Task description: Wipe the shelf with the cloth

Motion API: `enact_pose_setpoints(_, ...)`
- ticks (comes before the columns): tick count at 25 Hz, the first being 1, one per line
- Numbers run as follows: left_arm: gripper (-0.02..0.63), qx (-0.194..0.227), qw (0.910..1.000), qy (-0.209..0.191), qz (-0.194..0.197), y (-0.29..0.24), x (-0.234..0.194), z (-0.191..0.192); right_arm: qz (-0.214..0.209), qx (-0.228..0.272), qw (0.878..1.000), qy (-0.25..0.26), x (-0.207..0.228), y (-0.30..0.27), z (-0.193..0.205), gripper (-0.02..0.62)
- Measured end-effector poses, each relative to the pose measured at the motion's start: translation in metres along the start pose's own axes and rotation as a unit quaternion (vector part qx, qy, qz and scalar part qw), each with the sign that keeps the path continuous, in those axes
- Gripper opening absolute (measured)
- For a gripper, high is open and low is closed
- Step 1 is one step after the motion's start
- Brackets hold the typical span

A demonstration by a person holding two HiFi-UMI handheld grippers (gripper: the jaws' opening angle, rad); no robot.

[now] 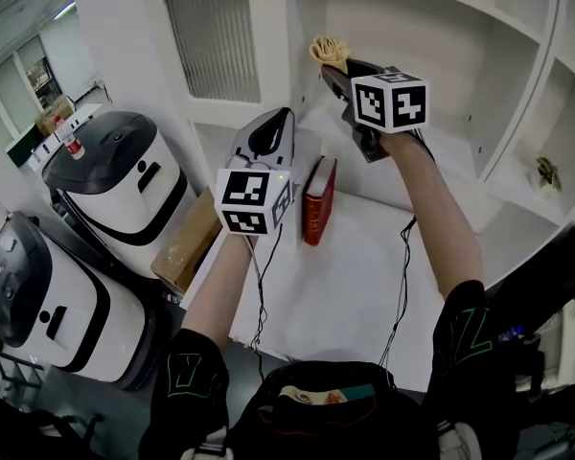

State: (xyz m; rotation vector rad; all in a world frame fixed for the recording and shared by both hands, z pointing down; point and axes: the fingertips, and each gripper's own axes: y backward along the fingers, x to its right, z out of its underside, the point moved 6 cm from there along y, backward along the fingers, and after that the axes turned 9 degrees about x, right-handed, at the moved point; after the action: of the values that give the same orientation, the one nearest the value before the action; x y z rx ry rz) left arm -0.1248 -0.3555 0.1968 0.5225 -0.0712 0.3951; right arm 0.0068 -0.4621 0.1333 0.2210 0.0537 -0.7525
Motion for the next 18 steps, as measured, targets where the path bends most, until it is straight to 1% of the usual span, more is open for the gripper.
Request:
enact_pose_setpoints(5, 0.0, -0.002, 1.0, -0.002, 0.001, 0.001, -0.003, 0.002, 0.009, -0.062, 0.997, 0.045, 0.004, -0.021, 0.011, 0.118)
enact_pose_setpoints(9, 0.0, -0.001, 1.0, 0.003, -0.002, 0.005, -0.008, 0.004, 0.011, -0.099, 0.993, 0.063, 0.011, -0.035, 0.022, 0.118)
enact_pose_setpoints(11, 0.0, -0.002, 1.0, 0.006, 0.001, 0.008, -0.01, 0.002, 0.005, -0.113, 0.991, 0.068, 0.01, -0.042, 0.027, 0.118)
enact_pose_setpoints(13, 0.0, 0.001, 1.0, -0.001, 0.002, 0.008, -0.013, -0.002, -0.007, -0.12, 0.99, 0.075, 0.007, -0.046, 0.029, 0.118)
enact_pose_setpoints(15, 0.0, 0.002, 1.0, -0.006, -0.001, 0.009, -0.016, -0.003, -0.019, -0.125, 0.988, 0.089, 0.002, -0.048, 0.03, 0.118)
enact_pose_setpoints(18, 0.0, -0.002, 1.0, -0.002, -0.005, 0.011, -0.019, 0.0, -0.032, -0.133, 0.985, 0.109, -0.006, -0.046, 0.032, 0.118)
